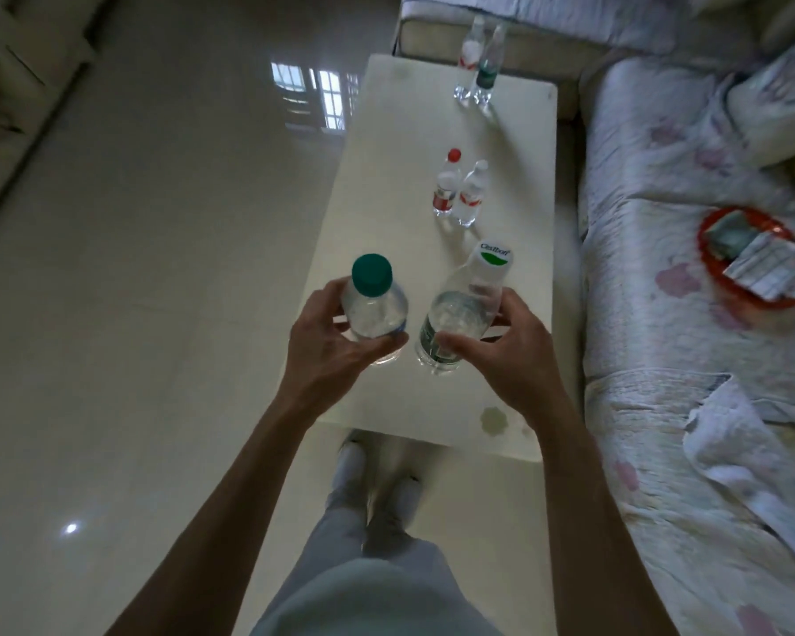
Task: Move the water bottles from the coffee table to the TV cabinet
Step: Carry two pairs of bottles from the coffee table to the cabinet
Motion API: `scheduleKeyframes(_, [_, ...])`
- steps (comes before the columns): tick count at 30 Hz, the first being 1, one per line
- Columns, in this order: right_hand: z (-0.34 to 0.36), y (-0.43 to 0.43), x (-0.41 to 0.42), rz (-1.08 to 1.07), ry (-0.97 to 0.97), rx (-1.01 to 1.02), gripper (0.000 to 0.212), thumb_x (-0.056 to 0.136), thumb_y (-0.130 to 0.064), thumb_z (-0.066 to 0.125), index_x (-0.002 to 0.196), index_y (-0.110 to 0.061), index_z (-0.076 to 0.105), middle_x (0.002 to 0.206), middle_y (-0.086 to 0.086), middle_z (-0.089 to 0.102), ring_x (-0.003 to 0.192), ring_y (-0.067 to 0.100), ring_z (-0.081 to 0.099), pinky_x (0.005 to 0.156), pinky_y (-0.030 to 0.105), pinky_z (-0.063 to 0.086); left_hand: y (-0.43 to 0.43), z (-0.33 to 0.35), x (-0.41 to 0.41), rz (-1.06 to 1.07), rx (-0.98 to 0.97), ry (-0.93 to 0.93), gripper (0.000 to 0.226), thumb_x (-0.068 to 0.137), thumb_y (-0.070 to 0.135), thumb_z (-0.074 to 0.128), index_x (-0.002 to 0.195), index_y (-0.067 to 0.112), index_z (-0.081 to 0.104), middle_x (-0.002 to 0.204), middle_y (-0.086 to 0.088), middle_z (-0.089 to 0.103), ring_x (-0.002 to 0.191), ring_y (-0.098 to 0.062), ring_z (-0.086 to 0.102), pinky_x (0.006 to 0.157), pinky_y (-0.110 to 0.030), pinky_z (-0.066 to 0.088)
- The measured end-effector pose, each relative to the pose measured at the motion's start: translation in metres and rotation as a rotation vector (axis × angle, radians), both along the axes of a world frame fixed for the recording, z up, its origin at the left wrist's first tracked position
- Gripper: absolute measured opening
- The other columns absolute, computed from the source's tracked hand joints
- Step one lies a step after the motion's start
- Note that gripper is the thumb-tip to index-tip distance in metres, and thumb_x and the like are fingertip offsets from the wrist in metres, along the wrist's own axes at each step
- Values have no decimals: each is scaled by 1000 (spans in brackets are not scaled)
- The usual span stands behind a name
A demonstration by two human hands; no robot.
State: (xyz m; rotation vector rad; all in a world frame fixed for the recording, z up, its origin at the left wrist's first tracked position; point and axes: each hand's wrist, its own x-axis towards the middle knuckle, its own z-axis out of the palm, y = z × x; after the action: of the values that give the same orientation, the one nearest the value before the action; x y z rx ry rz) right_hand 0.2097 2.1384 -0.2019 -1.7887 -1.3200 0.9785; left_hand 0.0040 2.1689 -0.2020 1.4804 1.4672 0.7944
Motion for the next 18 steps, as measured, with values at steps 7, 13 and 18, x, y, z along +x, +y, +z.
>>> scheduleKeyframes(7, [48,18,-28,111,57,142,71,60,-61,73,122,-31,53,106,-18,61,94,1,63,67,9,49,-27,52,-35,175,49,-40,80,58,47,77,127,17,52,124,0,61,109,-15,59,90,-24,52])
scheduleKeyframes(13, [66,29,-53,225,75,169,61,70,-47,79,122,-24,57,106,-9,66,94,6,65,74,18,56,-40,71,-60,240,19,-81,89,52,54,75,129,18,51,126,1,61,114,-17,59,100,-42,50])
scheduleKeyframes(18, [82,39,-100,369,62,186,61,70,-48,77,122,-21,58,108,-6,67,98,8,64,81,28,57,-52,87,-97,358,49,-83,74,59,41,79,125,20,54,120,6,64,107,-12,61,95,-30,52])
